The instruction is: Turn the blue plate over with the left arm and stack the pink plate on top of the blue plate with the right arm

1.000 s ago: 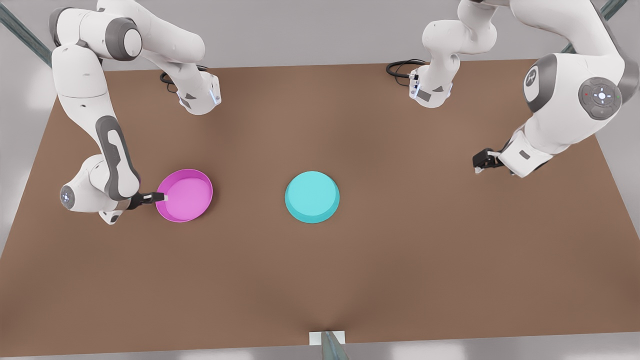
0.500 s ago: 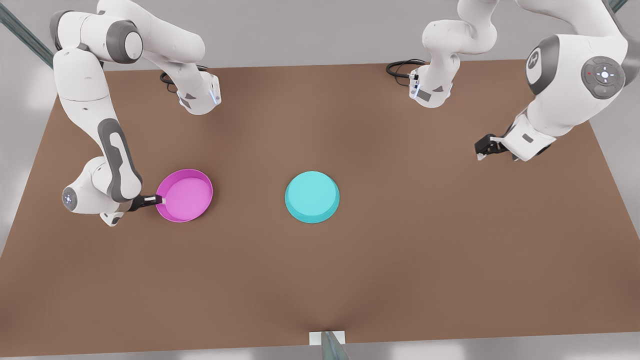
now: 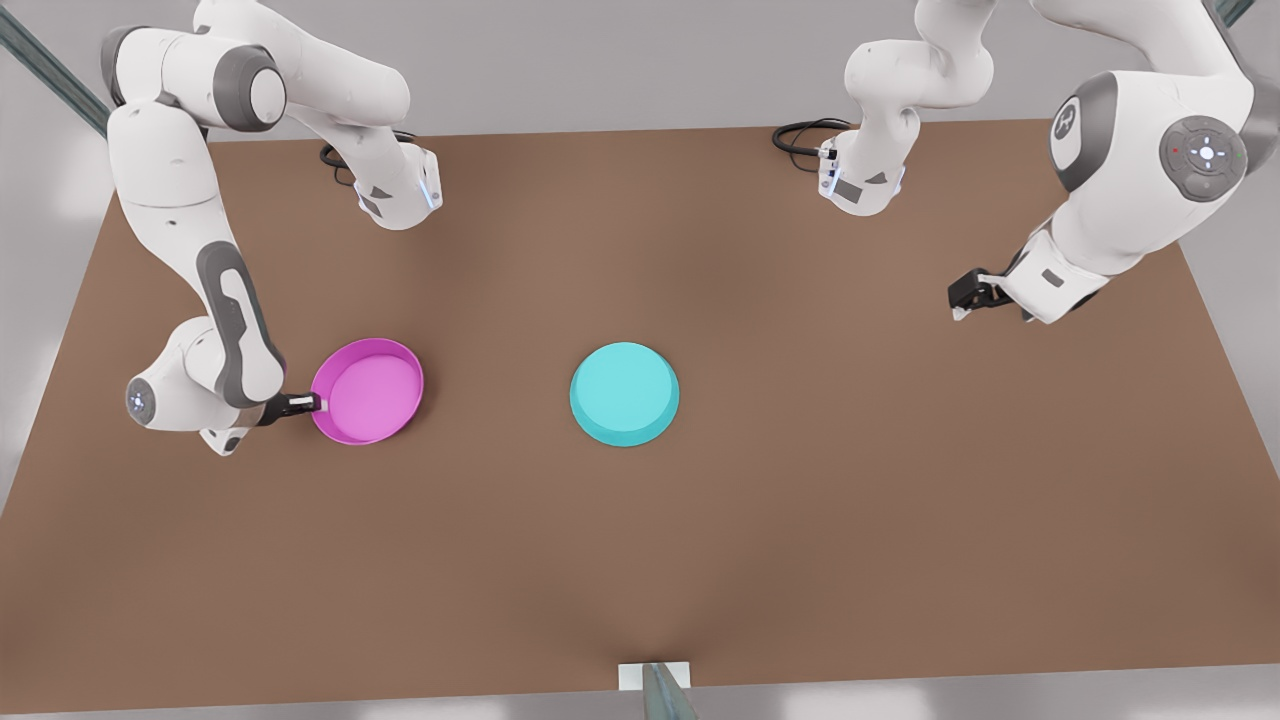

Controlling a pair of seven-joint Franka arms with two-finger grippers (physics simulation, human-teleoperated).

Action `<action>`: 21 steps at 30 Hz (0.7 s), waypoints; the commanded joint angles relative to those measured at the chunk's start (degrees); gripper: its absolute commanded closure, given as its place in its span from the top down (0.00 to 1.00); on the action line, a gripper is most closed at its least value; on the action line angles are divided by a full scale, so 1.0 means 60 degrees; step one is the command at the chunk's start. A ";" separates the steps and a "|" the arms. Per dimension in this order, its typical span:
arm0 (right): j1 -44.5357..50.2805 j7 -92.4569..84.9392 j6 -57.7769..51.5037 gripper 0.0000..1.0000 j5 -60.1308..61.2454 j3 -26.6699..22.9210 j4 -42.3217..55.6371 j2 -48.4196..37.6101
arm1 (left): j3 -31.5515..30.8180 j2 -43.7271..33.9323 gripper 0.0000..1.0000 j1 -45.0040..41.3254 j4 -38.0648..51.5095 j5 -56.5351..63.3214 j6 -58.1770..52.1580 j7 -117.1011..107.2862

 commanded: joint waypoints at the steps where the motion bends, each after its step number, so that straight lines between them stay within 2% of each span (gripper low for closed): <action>1: -0.0003 0.0022 0.0007 0.27 -0.0038 -0.0001 0.0006 0.0001 | 0.0000 0.0000 1.00 0.0006 -0.0005 -0.0001 -0.0006 0.0000; 5: -0.0003 0.0022 -0.0022 0.21 -0.0038 -0.0001 0.0006 0.0001 | 0.0000 0.0000 1.00 0.0006 -0.0005 -0.0001 0.0008 0.0000; 13: 0.0217 0.0007 -0.0227 0.21 0.0006 0.0277 0.0079 -0.0380 | 0.0000 0.0014 1.00 0.0006 -0.0005 -0.0016 0.0008 -0.0014; 18: 0.0348 0.0007 -0.1164 0.21 0.0312 0.0292 0.0416 -0.0511 | 0.0000 0.0029 1.00 0.0006 -0.0005 -0.0015 0.0023 0.0000; 21: 0.1533 0.0666 -0.1780 0.21 0.0811 0.0277 0.0416 -0.0994 | 0.0000 0.0029 1.00 0.0006 -0.0005 -0.0015 0.0023 -0.0014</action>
